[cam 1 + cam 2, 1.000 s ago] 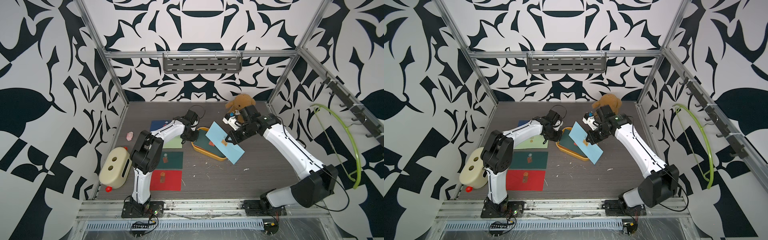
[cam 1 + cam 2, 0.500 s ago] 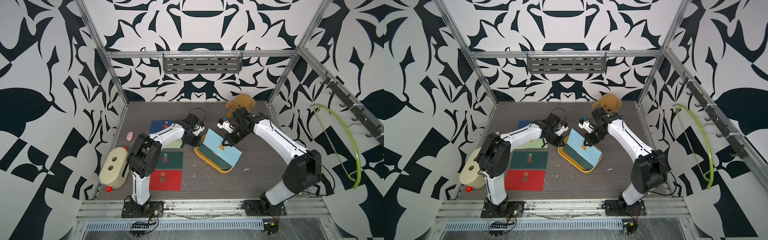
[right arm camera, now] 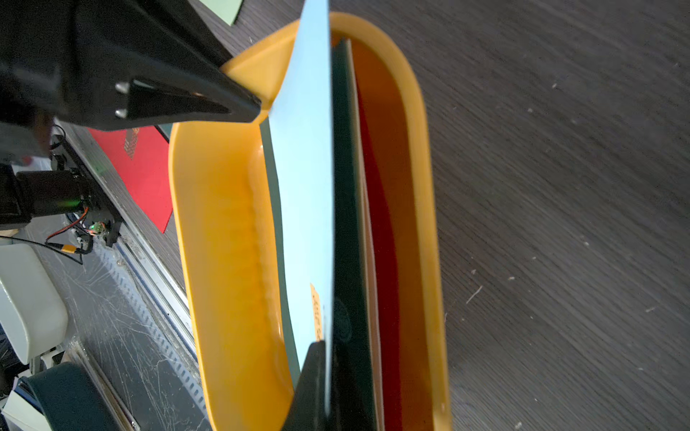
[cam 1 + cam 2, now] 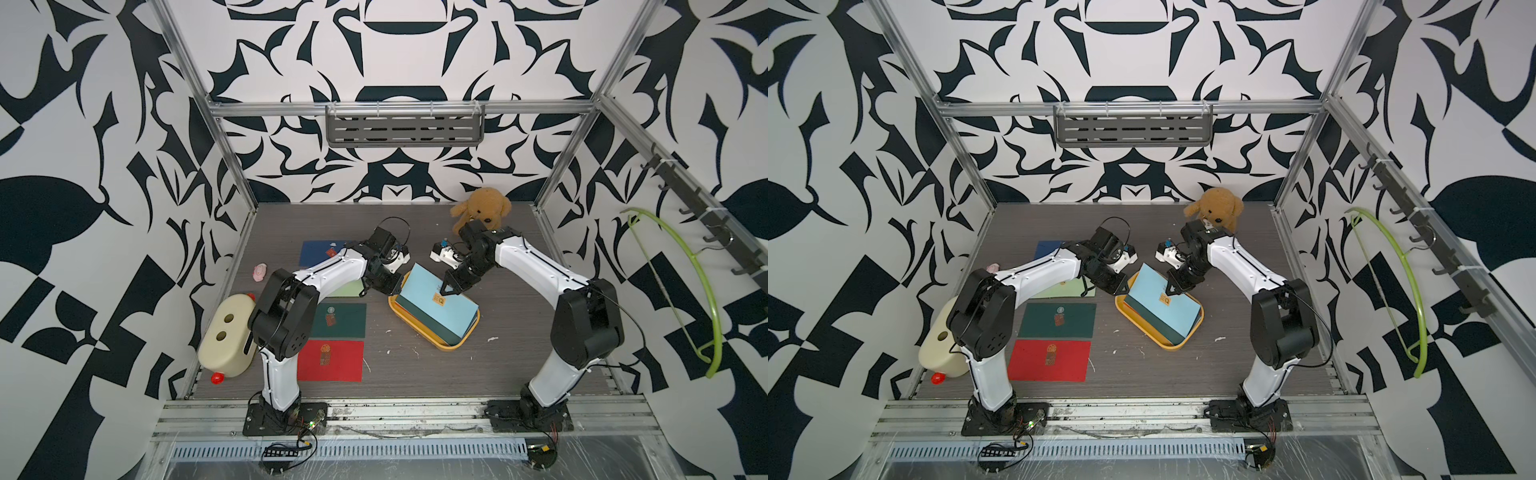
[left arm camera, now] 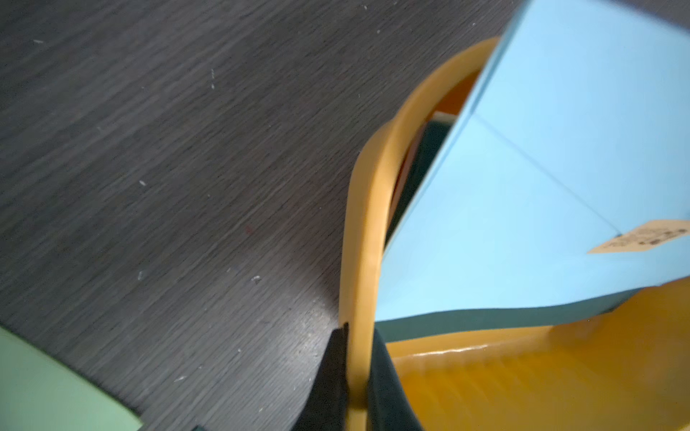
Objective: Put the sealed envelopes into the storage box
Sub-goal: Place the envelope in the storage box.
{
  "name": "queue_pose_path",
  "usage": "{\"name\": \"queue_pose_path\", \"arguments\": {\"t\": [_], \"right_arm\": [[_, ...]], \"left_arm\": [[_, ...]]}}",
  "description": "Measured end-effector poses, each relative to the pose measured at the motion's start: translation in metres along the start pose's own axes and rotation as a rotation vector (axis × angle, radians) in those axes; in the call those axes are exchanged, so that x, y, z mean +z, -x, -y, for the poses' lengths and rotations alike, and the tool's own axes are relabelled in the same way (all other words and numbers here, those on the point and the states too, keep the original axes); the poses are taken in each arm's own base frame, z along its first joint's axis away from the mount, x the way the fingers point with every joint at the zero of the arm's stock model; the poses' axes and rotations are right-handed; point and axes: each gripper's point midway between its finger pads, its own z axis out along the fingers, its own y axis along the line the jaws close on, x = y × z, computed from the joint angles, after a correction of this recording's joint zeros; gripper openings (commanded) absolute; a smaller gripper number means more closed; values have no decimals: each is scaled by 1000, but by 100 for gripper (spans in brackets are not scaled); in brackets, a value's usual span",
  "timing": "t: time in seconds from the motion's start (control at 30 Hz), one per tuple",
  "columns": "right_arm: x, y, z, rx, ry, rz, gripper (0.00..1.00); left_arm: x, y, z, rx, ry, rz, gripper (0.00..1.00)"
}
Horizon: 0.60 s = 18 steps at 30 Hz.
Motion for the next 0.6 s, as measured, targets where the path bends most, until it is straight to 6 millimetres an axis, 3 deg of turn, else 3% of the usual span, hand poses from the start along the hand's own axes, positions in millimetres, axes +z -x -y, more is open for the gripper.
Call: {"name": "queue_pose_path", "arguments": {"t": [0.27,0.43,0.6], "right_arm": [[15,-13,0,12,43,-18,2],[20,-17,1,21,44,-24,12],[9,-11,3,11,-2,20,26]], "left_arm": [[0,3,3,-19,-20,23,4],[1,3,5,-27,-29,30,4],[-1,6,2,-49,-20,42,4]]}}
